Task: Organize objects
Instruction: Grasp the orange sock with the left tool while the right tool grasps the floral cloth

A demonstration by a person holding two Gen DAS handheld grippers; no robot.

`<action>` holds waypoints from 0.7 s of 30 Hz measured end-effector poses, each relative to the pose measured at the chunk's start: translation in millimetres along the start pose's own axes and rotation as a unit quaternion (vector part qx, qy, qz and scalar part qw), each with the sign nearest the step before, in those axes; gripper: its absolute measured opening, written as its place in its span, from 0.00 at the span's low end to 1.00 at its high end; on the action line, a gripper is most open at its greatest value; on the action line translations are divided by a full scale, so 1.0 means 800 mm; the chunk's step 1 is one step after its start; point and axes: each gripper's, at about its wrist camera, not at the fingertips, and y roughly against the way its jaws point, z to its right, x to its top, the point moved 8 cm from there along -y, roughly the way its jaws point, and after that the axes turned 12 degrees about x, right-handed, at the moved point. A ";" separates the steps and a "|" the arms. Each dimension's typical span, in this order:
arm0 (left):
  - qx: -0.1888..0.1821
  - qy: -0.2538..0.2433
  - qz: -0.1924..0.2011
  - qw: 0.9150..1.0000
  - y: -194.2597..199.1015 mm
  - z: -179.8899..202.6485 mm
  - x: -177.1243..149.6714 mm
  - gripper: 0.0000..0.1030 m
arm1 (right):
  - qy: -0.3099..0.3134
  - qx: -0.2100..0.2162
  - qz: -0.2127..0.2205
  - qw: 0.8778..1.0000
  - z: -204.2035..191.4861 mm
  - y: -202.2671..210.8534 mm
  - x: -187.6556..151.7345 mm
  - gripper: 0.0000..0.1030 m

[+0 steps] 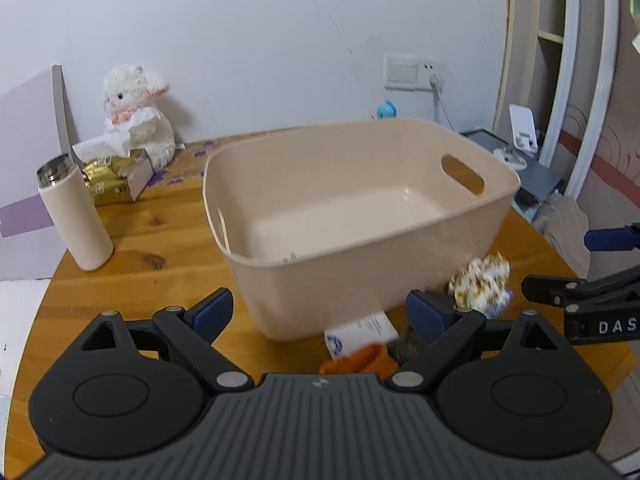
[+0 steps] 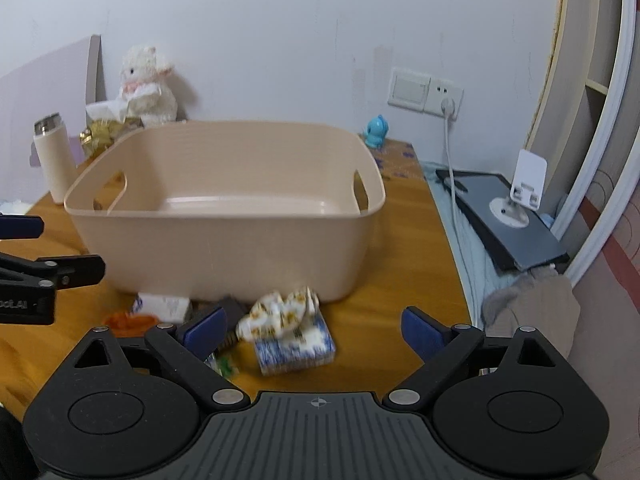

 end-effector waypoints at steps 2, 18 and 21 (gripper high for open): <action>-0.002 -0.002 -0.009 1.000 -0.002 0.002 -0.011 0.91 | 0.002 0.001 -0.005 1.000 0.001 -0.002 -0.008 0.93; 0.003 -0.009 -0.088 0.996 -0.057 0.006 -0.084 0.91 | 0.017 -0.008 -0.026 0.999 0.004 -0.035 -0.049 0.93; -0.001 0.000 -0.095 0.995 -0.065 0.005 -0.088 0.91 | 0.017 -0.004 -0.021 1.000 0.004 -0.040 -0.046 0.93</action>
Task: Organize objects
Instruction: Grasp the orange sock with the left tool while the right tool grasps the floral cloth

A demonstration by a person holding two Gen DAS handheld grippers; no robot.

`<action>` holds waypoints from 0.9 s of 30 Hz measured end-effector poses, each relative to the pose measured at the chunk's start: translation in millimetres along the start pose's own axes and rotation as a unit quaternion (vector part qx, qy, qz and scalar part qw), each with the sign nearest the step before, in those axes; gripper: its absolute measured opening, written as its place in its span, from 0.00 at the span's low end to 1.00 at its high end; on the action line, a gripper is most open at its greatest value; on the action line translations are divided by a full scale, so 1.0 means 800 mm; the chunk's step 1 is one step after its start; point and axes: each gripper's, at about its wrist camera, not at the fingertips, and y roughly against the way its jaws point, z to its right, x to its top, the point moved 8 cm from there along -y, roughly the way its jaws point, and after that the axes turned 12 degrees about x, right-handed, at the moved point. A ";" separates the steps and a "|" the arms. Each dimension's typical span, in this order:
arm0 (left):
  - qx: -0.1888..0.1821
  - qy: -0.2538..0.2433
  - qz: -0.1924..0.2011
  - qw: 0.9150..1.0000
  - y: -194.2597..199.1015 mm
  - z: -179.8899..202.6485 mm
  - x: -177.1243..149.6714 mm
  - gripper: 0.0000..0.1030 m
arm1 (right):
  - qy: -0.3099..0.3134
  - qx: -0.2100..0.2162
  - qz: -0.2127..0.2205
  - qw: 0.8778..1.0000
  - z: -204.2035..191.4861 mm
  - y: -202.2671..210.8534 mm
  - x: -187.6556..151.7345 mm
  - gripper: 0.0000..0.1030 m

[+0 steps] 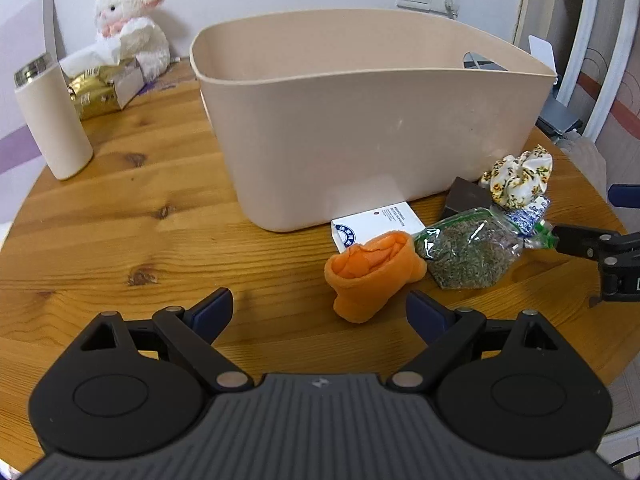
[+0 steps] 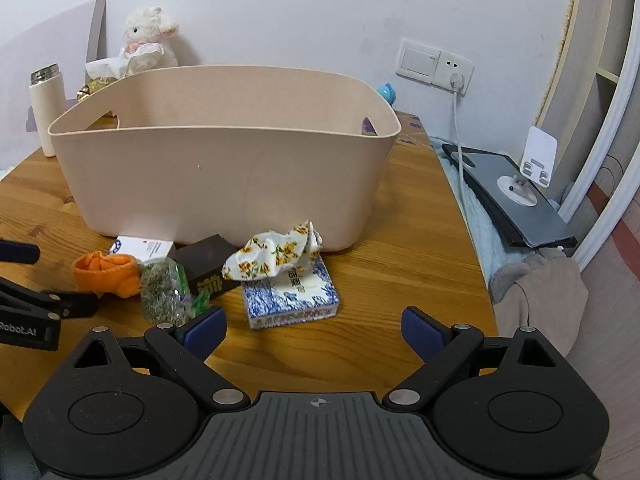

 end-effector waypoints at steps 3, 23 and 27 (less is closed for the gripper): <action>-0.010 0.011 0.002 1.000 -0.004 0.000 0.002 0.91 | -0.002 0.006 0.011 1.000 -0.001 -0.004 0.005 0.93; -0.060 0.012 0.002 0.998 -0.016 0.008 0.007 0.27 | -0.030 0.023 0.024 0.999 -0.005 -0.051 0.027 0.58; -0.067 0.011 0.000 0.998 -0.015 0.009 0.006 0.12 | -0.043 0.029 0.019 0.998 -0.002 -0.054 0.024 0.24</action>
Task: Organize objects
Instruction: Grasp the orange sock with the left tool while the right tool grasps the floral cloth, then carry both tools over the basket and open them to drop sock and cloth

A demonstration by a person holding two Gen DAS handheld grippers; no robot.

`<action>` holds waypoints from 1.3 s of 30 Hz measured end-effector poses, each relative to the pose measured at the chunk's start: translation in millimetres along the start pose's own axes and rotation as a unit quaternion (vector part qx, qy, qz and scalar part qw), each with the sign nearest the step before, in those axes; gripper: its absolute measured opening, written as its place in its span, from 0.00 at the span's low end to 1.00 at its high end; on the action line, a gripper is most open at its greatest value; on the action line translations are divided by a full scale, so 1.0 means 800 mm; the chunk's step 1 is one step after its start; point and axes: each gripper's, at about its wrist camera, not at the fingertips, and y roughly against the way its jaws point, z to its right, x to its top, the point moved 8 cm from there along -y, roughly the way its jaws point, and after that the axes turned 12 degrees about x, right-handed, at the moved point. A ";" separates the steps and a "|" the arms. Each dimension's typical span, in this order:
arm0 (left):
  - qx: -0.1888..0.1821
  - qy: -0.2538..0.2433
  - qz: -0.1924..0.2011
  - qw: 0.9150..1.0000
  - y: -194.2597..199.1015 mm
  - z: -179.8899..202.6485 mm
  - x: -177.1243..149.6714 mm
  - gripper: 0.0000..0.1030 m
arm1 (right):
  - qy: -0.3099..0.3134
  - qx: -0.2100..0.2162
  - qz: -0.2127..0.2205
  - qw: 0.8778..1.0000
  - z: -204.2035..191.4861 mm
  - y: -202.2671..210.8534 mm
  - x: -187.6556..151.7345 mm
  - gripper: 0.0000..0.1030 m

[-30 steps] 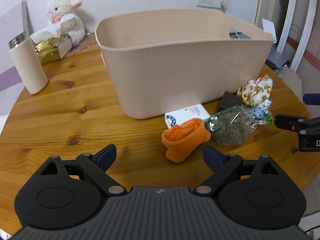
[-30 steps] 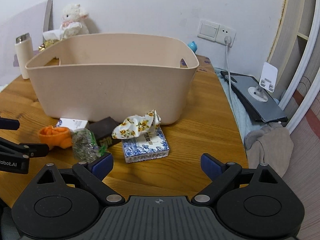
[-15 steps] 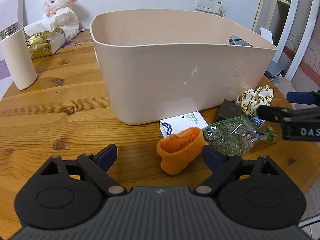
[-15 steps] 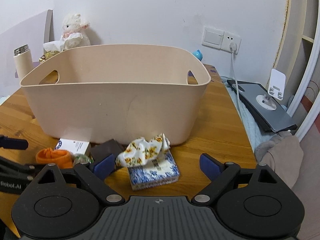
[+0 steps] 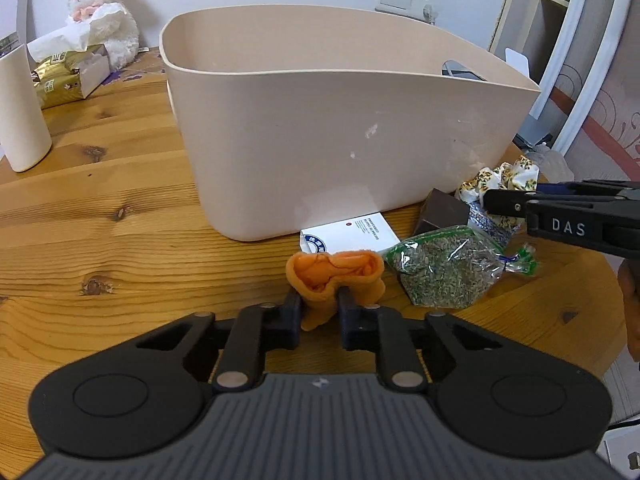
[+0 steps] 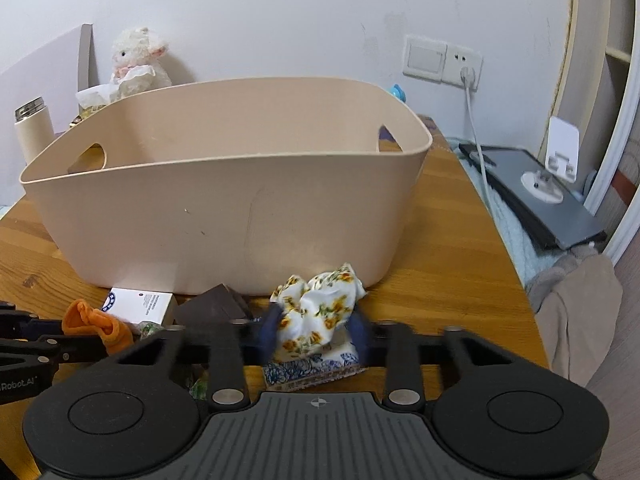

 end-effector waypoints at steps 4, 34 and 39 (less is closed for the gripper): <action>-0.002 0.008 -0.005 1.000 0.003 -0.004 -0.002 0.11 | 0.001 0.003 -0.002 1.000 -0.003 0.003 -0.006 0.13; 0.022 0.041 0.107 0.993 0.125 -0.049 0.058 0.10 | 0.029 -0.006 0.130 0.991 -0.027 0.142 0.055 0.08; 0.029 0.043 0.128 0.990 0.131 -0.053 0.085 0.10 | 0.034 -0.006 0.144 0.989 -0.036 0.144 0.072 0.08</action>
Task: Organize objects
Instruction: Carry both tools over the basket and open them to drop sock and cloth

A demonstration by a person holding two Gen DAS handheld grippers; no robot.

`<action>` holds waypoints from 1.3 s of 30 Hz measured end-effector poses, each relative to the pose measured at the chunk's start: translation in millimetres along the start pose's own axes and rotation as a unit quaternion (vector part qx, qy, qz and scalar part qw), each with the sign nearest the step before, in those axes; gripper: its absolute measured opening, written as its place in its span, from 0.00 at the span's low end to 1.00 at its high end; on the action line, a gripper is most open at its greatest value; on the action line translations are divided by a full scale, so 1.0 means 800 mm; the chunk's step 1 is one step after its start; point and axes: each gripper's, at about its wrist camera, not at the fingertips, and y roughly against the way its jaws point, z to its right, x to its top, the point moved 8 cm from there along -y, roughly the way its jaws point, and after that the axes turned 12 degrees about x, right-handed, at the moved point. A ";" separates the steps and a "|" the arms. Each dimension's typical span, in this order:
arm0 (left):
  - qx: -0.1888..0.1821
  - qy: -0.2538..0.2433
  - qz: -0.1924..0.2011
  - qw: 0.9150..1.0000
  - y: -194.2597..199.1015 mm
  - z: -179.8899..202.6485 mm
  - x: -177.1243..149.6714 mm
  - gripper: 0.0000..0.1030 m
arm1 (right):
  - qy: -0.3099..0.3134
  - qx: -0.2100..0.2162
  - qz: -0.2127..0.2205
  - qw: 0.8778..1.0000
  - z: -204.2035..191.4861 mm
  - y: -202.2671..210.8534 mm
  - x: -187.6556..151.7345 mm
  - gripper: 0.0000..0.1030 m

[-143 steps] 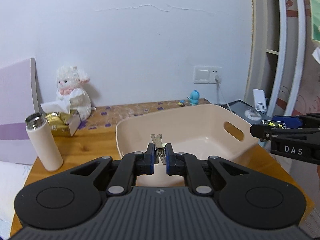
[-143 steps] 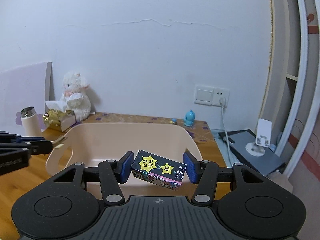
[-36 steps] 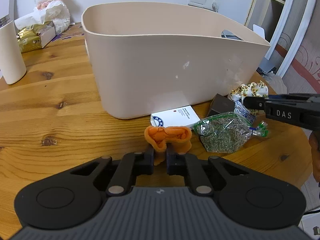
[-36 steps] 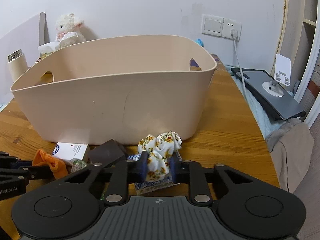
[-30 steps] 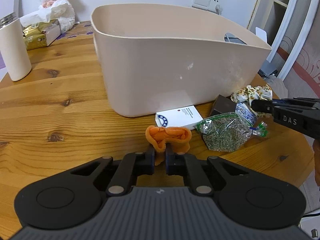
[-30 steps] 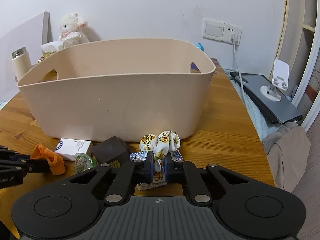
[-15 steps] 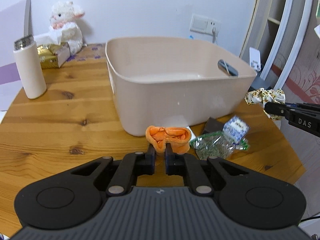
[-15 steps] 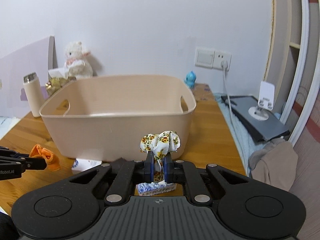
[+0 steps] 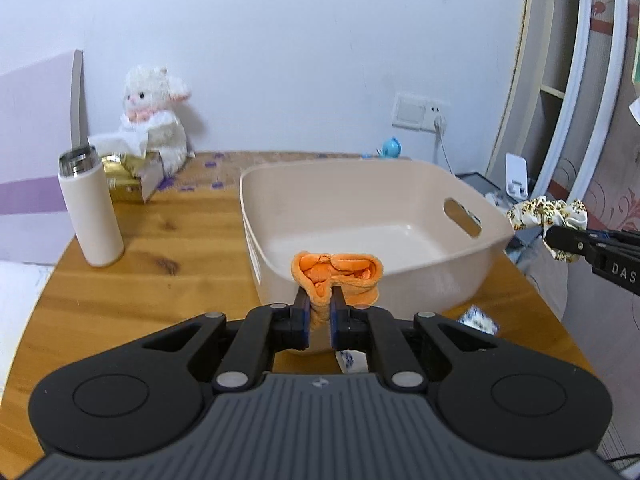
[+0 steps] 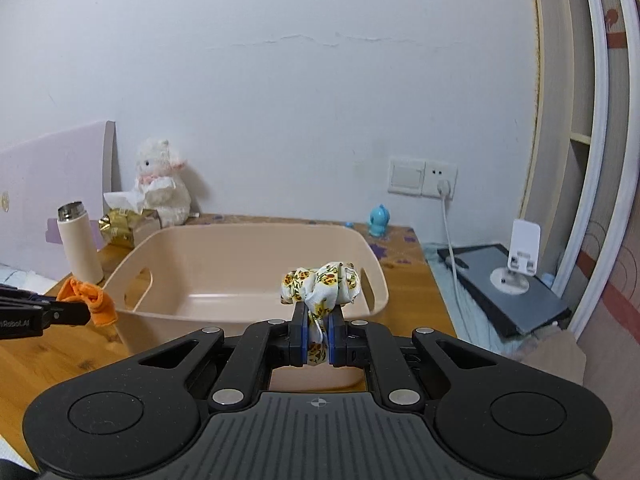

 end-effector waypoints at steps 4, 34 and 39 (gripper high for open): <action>0.005 0.000 0.007 1.000 -0.013 0.003 0.016 0.10 | 0.004 0.003 0.006 1.000 -0.007 -0.011 0.011 0.08; 0.077 -0.079 -0.050 0.993 -0.155 0.040 0.035 0.14 | -0.008 0.003 -0.103 0.995 -0.012 -0.171 -0.010 0.12; 0.077 -0.079 -0.040 0.993 -0.142 0.042 0.040 0.55 | -0.008 0.003 -0.091 0.996 -0.008 -0.154 -0.002 0.34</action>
